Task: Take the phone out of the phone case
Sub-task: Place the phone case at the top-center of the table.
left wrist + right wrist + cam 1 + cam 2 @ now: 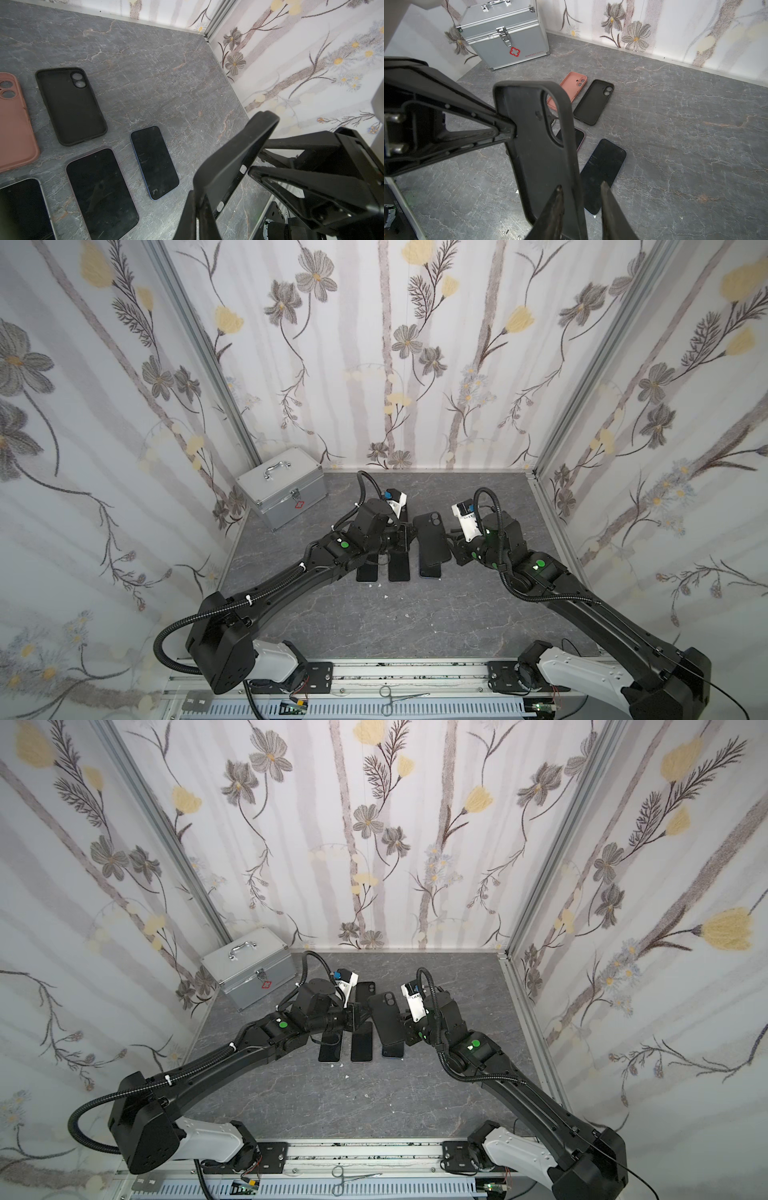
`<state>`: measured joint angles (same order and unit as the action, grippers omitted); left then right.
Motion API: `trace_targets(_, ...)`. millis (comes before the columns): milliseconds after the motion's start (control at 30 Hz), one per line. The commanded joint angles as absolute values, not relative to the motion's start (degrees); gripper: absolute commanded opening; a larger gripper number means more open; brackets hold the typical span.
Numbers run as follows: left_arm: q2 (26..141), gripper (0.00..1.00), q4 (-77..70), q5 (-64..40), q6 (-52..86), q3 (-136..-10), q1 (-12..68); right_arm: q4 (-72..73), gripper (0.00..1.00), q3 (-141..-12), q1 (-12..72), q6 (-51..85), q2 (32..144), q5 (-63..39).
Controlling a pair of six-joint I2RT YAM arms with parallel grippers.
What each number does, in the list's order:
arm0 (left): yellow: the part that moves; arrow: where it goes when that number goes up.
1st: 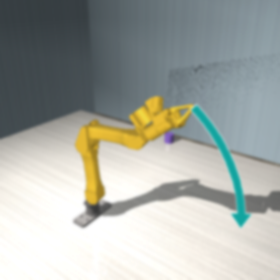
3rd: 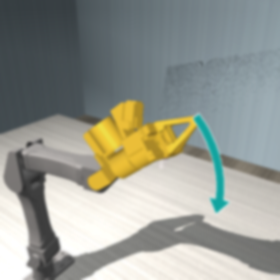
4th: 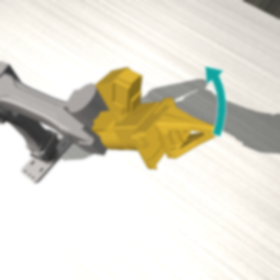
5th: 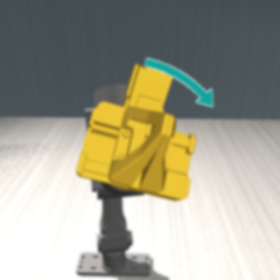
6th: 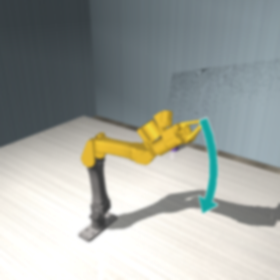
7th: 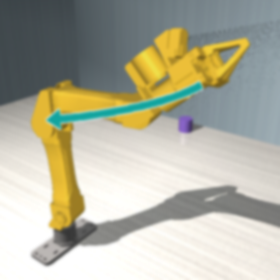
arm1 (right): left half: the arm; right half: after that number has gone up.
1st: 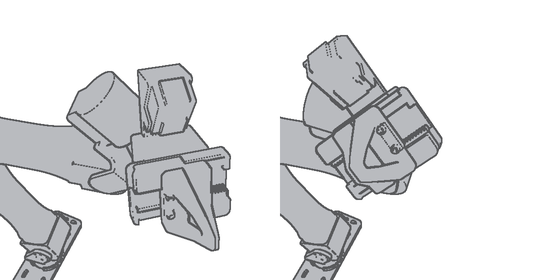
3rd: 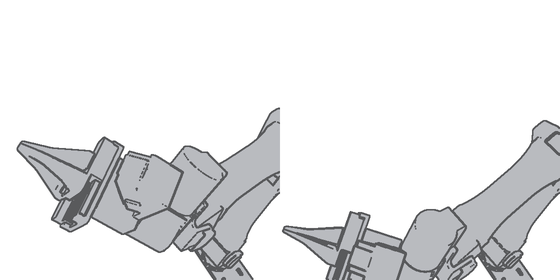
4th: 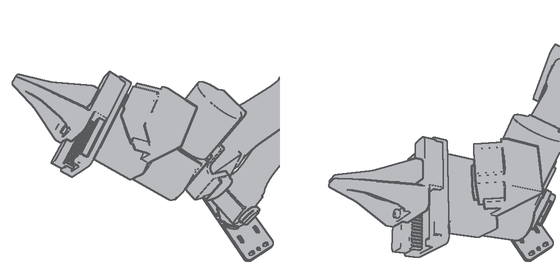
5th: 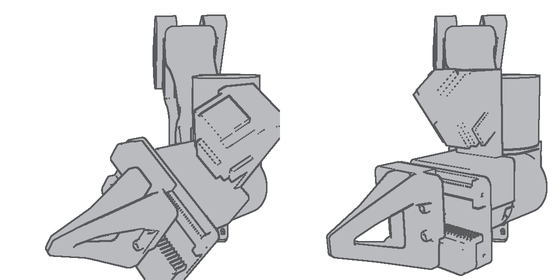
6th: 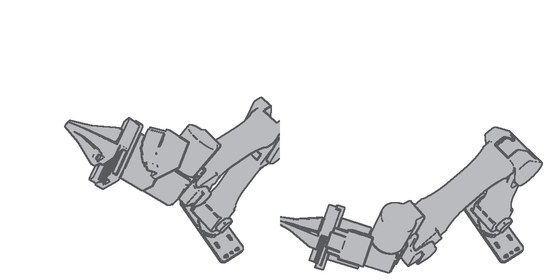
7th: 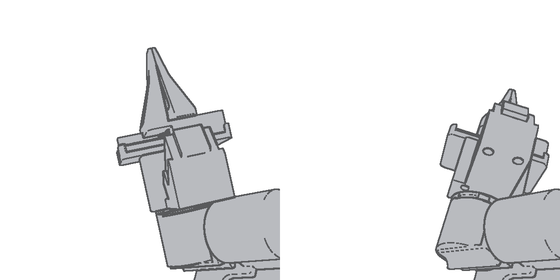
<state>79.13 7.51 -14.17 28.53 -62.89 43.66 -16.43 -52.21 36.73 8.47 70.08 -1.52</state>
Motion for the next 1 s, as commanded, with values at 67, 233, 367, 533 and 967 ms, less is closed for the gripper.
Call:
trace_targets(67, 79.43, 0.0, 6.94, -14.78, 27.99, -63.54, 43.59, -14.5, 0.24, -52.84, 37.18, 8.14, 71.58, -2.02)
trace_targets(233, 79.67, 0.0, 6.94, -14.77, 27.9, -63.81, 43.59, -14.44, 0.14, -52.31, 37.44, 8.62, 72.16, -2.05)
trace_targets(367, 80.04, 0.0, 6.94, -14.57, 27.67, -64.04, 43.59, -15.02, 0.05, -52.12, 37.45, 9.46, 72.36, -2.02)
trace_targets(533, 81.22, 0.0, 6.86, -14.97, 27.52, -64.85, 43.6, -15.2, 0.0, -51.24, 37.44, 12.3, 72.17, -1.66)
trace_targets(967, 82.87, 0.74, 6.94, -7.65, 26.63, -65.07, 41.5, -13.0, 0.0, -47.09, 35.54, 26.1, 73.22, 1.32)
